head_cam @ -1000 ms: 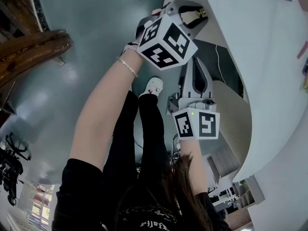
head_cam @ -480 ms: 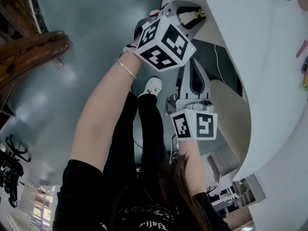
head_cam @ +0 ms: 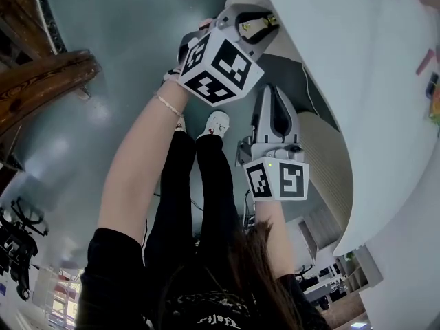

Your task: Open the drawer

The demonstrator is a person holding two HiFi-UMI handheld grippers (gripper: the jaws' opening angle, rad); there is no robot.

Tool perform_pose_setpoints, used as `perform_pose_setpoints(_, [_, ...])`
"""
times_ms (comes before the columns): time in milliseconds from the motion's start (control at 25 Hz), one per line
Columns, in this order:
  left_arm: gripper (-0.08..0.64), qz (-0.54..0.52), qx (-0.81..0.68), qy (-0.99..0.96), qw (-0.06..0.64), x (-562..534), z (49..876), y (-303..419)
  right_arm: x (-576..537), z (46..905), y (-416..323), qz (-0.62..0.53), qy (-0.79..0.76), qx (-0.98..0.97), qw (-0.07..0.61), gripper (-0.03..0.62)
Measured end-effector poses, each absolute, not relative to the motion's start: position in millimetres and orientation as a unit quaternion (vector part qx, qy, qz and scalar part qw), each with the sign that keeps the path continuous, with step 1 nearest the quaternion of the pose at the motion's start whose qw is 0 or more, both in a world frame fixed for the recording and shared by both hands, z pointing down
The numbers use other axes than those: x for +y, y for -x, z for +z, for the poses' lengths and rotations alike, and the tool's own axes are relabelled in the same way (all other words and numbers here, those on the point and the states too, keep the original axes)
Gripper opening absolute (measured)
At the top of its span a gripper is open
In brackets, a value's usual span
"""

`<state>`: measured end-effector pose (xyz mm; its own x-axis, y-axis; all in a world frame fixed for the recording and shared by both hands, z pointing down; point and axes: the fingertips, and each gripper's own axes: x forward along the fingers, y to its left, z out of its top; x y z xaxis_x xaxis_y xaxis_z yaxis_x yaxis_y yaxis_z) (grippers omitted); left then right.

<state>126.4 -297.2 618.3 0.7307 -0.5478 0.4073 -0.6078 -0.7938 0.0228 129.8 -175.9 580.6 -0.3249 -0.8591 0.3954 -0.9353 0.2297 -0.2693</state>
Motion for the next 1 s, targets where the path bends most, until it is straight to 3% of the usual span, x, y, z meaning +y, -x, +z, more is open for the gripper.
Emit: perform_pose_setpoints(1000, [0.115,0.227,-0.305,-0.918,0.109,-266.1,617.7,-87.8,-161.2,564.0,-105.8,0.243,-0.57,-0.777,0.107,0.026])
